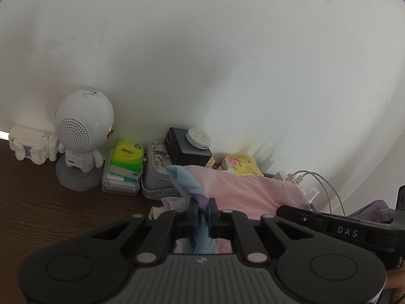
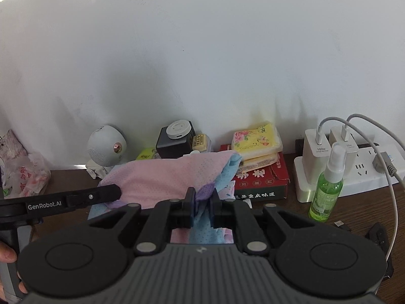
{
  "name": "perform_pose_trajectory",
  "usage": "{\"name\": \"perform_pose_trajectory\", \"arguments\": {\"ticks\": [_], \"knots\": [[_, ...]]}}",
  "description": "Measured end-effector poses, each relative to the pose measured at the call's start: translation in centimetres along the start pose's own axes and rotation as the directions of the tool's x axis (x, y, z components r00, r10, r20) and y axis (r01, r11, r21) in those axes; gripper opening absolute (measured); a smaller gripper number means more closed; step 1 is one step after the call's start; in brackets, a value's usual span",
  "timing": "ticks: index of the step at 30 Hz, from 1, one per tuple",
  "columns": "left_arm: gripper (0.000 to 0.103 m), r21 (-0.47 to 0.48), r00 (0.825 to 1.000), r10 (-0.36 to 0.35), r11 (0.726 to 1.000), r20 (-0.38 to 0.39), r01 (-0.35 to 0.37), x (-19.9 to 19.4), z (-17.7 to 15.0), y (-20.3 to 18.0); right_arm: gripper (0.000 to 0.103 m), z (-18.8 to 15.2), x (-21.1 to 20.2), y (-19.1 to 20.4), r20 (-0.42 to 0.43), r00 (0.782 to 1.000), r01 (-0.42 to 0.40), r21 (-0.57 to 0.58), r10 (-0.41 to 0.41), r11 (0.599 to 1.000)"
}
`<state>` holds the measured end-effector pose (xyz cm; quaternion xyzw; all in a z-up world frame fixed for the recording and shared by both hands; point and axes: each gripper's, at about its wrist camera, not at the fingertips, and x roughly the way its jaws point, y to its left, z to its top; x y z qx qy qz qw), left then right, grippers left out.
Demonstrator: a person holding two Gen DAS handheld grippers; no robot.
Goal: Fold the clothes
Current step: 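Carry the folded bundle with both tools onto the clothes stack by the wall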
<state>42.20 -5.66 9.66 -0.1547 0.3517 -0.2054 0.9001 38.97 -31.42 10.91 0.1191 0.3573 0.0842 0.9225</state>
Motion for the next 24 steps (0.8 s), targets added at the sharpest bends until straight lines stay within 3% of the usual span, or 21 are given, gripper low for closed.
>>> {"name": "perform_pose_trajectory", "arguments": {"ticks": [3, 7, 8, 9, 11, 13, 15, 17, 19, 20, 21, 24], "knots": [[0.008, 0.017, 0.999, 0.034, 0.999, -0.040, -0.033, 1.2, -0.7, 0.3, 0.012, -0.6, 1.2, 0.0, -0.039, 0.997, 0.064, -0.020, -0.065, 0.998], [0.026, 0.036, 0.997, 0.055, 0.998, -0.054, -0.053, 1.7, -2.2, 1.3, 0.048, -2.0, 1.5, -0.3, -0.016, 0.990, 0.138, -0.062, -0.139, 0.988], [0.036, 0.047, 0.997, 0.063, 0.997, -0.043, -0.061, 1.3, -2.3, 1.4, 0.058, -2.1, 0.9, -0.5, 0.005, 0.989, 0.151, -0.068, -0.151, 0.986], [0.048, 0.050, 0.996, 0.083, 0.995, -0.014, -0.082, 0.5, -2.2, 1.6, 0.060, -2.2, 0.3, -0.7, 0.027, 0.986, 0.163, -0.073, -0.162, 0.984], [0.050, 0.050, 0.994, 0.097, 0.994, 0.056, -0.099, -1.3, -1.9, 1.7, 0.063, -2.1, -1.1, -1.1, 0.084, 0.978, 0.197, -0.080, -0.190, 0.977], [0.049, 0.055, 0.986, 0.087, 0.994, 0.145, -0.096, -3.3, -1.1, 1.2, 0.058, -1.8, -2.9, -1.1, 0.171, 0.965, 0.215, -0.078, -0.200, 0.973], [0.047, 0.116, 0.975, 0.087, 0.987, 0.202, -0.112, -4.0, -0.1, -0.8, 0.037, -1.4, -4.3, -0.6, 0.261, 0.953, 0.178, -0.082, -0.152, 0.981], [0.044, 0.195, 0.971, 0.091, 0.972, 0.220, -0.135, -3.0, 0.0, -3.2, 0.022, -0.7, -3.9, 0.4, 0.261, 0.960, 0.133, -0.096, -0.104, 0.986], [0.031, 0.254, 0.969, 0.116, 0.952, 0.217, -0.171, -1.4, -0.2, -5.0, 0.015, -0.2, -2.7, 1.3, 0.241, 0.969, 0.089, -0.112, -0.060, 0.990], [0.020, 0.257, 0.967, 0.132, 0.948, 0.218, -0.188, -0.8, -0.8, -5.1, 0.013, -0.2, -1.8, 1.5, 0.224, 0.972, 0.099, -0.113, -0.072, 0.989], [0.017, 0.259, 0.964, 0.149, 0.944, 0.218, -0.204, -0.2, -1.3, -5.2, 0.013, -0.4, -1.0, 1.8, 0.208, 0.975, 0.109, -0.117, -0.083, 0.987], [0.018, 0.250, 0.967, 0.126, 0.951, 0.220, -0.181, 0.3, -4.1, -4.3, 0.011, -2.1, 0.4, 2.1, 0.189, 0.976, 0.136, -0.155, -0.106, 0.979]]}}
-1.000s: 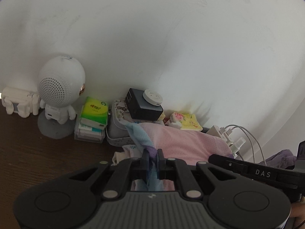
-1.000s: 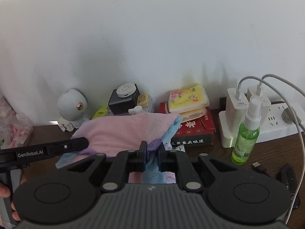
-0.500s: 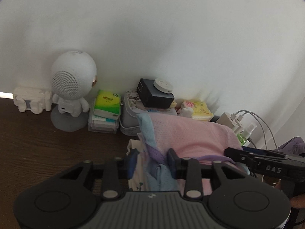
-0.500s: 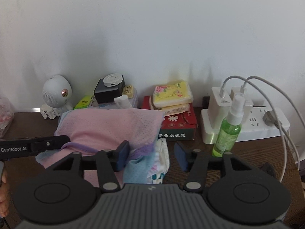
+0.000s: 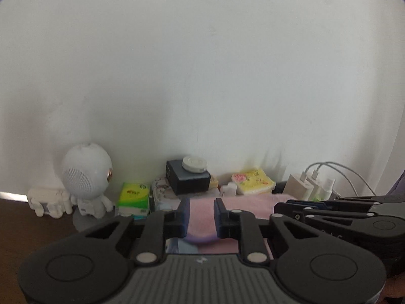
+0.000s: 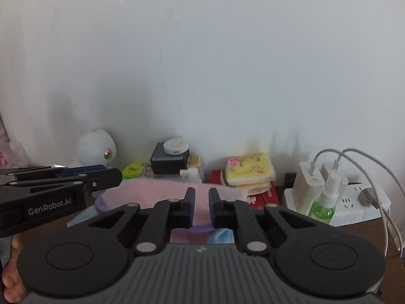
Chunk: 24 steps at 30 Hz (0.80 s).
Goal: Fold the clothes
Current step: 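Carry the folded bundle with both tools onto the clothes stack by the wall, then open both tools to release the bundle and withdraw them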
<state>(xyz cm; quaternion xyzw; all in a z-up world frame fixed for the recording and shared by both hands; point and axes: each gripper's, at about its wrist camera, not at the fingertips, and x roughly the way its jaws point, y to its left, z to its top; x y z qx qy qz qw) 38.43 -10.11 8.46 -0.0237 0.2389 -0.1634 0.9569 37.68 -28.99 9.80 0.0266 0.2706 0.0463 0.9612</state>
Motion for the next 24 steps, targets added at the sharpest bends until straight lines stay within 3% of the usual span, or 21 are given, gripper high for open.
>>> {"name": "perform_pose_trajectory", "arguments": {"ticks": [2, 6, 10, 17, 21, 24], "knots": [[0.017, 0.015, 1.000, 0.013, 1.000, -0.010, -0.013, 0.2, -1.6, 0.3, 0.011, -1.6, 0.2, 0.0, 0.004, 1.000, 0.024, -0.026, -0.024, 0.999], [0.018, 0.005, 1.000, 0.010, 1.000, -0.008, -0.010, -0.1, -3.5, 1.0, 0.012, -3.7, -0.3, -1.7, 0.039, 0.999, 0.031, 0.033, -0.032, 0.999], [0.018, 0.020, 1.000, 0.024, 1.000, -0.005, -0.024, -0.2, -3.5, 0.5, 0.018, -5.1, -1.3, -2.3, 0.088, 0.995, 0.032, 0.076, -0.038, 0.997], [0.024, 0.011, 0.998, 0.060, 0.998, 0.002, -0.060, -0.8, -3.4, 0.8, 0.018, -5.2, -1.9, -2.3, 0.100, 0.992, 0.067, 0.097, -0.077, 0.993], [0.022, 0.012, 0.994, 0.107, 0.994, -0.011, -0.107, -3.5, -2.7, 0.8, 0.018, -4.0, -4.2, -2.0, 0.095, 0.988, 0.114, 0.116, -0.125, 0.987], [0.024, 0.010, 0.992, 0.121, 0.993, 0.023, -0.121, -7.5, -2.1, 0.5, 0.022, -3.3, -7.4, -1.6, 0.109, 0.983, 0.132, 0.119, -0.145, 0.984]]}}
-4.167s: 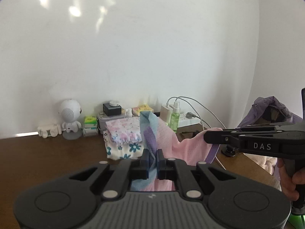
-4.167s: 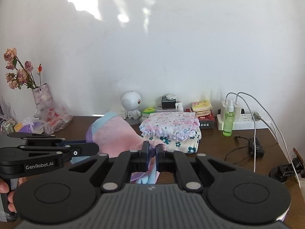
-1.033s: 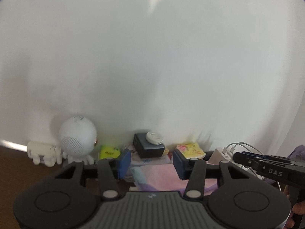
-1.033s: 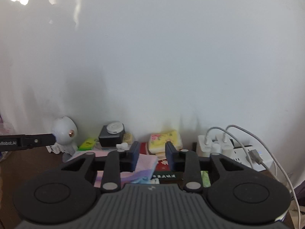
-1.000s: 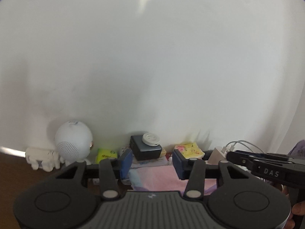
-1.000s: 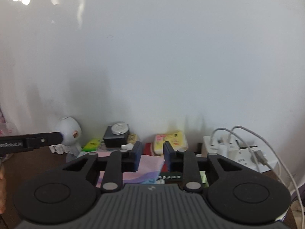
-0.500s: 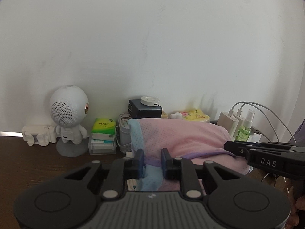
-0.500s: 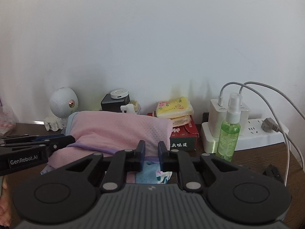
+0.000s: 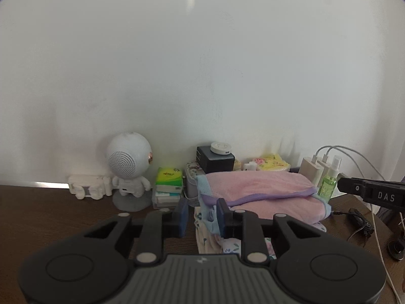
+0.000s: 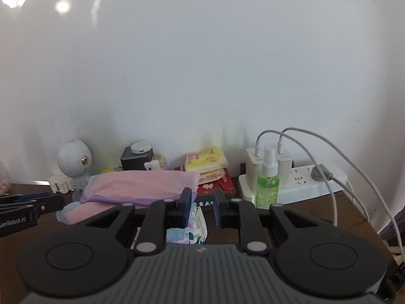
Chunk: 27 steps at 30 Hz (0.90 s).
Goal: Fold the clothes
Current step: 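Open both tools to release the bundle and withdraw them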
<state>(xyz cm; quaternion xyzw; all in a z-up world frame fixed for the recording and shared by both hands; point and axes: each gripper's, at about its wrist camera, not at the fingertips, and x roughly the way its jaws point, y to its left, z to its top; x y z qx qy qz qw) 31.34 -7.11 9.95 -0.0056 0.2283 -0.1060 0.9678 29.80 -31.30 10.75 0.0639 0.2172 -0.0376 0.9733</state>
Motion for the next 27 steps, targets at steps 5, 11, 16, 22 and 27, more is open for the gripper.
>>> {"name": "perform_pose_trajectory", "arguments": {"ticks": [5, 11, 16, 22, 27], "knots": [[0.051, -0.093, 0.999, 0.037, 0.995, 0.003, -0.036, -8.7, 0.5, 0.0, 0.047, 1.1, -7.8, 0.8, -0.001, 1.000, 0.006, -0.031, -0.006, 1.000], [0.090, -0.055, 0.999, 0.034, 0.998, -0.016, -0.034, -19.6, -2.5, 0.0, 0.075, -0.4, -18.6, 3.0, -0.002, 1.000, -0.021, -0.123, 0.021, 0.992], [0.093, -0.023, 0.999, 0.018, 1.000, -0.028, -0.018, -25.8, -8.7, -0.3, 0.101, -4.9, -26.2, 3.5, -0.012, 0.999, -0.040, -0.125, 0.039, 0.991], [0.093, -0.116, 0.995, 0.017, 0.993, -0.101, -0.028, -28.6, -16.5, 0.8, 0.102, -13.9, -29.8, 3.9, -0.037, 0.995, -0.098, -0.069, 0.096, 0.993], [0.093, -0.120, 0.986, 0.042, 0.991, -0.163, -0.062, -27.8, -20.6, 1.3, 0.071, -20.5, -30.3, 3.7, -0.067, 0.990, -0.126, 0.010, 0.127, 0.992]]}}
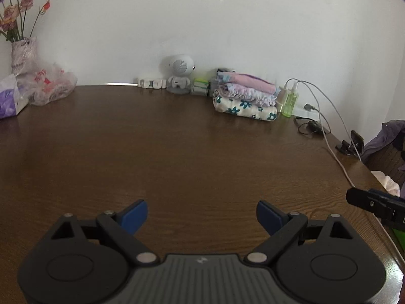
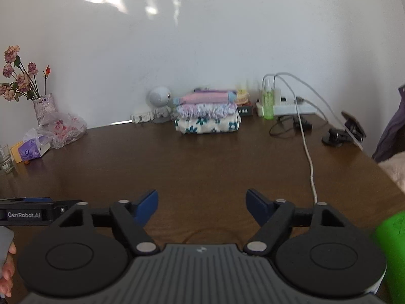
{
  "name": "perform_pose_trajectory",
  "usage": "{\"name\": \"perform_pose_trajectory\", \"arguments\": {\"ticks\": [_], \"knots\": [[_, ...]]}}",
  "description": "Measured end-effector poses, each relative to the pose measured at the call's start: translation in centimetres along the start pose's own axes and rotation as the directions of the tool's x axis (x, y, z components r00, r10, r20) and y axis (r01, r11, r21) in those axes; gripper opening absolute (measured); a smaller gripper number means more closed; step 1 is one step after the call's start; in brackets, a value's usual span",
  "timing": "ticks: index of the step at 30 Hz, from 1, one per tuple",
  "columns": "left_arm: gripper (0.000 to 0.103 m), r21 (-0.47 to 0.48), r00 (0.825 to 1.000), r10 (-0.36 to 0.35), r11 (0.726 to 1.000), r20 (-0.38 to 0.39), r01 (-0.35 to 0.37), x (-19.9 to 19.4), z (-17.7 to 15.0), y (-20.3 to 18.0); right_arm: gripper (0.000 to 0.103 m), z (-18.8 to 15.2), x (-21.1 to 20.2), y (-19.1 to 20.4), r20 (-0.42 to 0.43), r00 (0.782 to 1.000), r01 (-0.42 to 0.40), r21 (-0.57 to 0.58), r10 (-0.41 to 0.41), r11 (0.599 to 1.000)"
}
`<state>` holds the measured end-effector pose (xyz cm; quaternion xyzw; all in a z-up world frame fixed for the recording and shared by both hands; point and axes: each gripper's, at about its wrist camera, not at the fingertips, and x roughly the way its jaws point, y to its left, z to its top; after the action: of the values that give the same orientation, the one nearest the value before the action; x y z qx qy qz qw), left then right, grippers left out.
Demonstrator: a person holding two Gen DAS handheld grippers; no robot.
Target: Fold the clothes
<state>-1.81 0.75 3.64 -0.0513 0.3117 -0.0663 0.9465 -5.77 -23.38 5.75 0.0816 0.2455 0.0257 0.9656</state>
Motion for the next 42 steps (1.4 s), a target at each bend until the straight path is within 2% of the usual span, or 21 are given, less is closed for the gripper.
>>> {"name": "perform_pose_trajectory", "arguments": {"ticks": [4, 7, 12, 16, 22, 30, 42], "knots": [[0.093, -0.018, 1.000, -0.004, 1.000, -0.003, 0.004, 0.1, -1.1, 0.4, 0.070, -2.6, 0.5, 0.7, -0.043, 0.999, 0.016, -0.023, -0.017, 1.000], [0.093, 0.028, 1.000, 0.029, 0.999, -0.007, -0.029, 0.4, -1.5, -0.3, 0.073, -3.3, 0.8, 1.5, -0.053, 0.998, 0.020, -0.043, -0.022, 0.999], [0.093, 0.004, 0.999, 0.001, 1.000, -0.049, -0.001, 1.7, -1.6, -0.1, 0.079, -3.6, 2.1, 2.3, -0.100, 0.995, 0.006, -0.066, -0.013, 0.998], [0.095, 0.059, 0.998, 0.040, 0.998, -0.043, -0.037, 2.1, -2.1, -0.5, 0.092, -4.0, 3.0, 2.9, -0.118, 0.993, 0.019, -0.092, -0.030, 0.996], [0.103, 0.123, 0.995, 0.085, 0.989, -0.058, -0.078, 2.7, -2.5, -1.5, 0.102, -4.1, 4.2, 3.2, -0.157, 0.987, 0.034, -0.081, -0.047, 0.996], [0.103, 0.104, 0.989, 0.135, 0.986, -0.055, -0.129, 3.0, -2.4, -1.5, 0.102, -4.1, 5.3, 3.6, -0.193, 0.977, 0.070, -0.132, -0.095, 0.989], [0.103, 0.093, 0.989, 0.138, 0.987, -0.055, -0.133, 2.9, -2.3, -1.3, 0.102, -4.4, 5.6, 3.7, -0.193, 0.975, 0.085, -0.135, -0.110, 0.987]]}}
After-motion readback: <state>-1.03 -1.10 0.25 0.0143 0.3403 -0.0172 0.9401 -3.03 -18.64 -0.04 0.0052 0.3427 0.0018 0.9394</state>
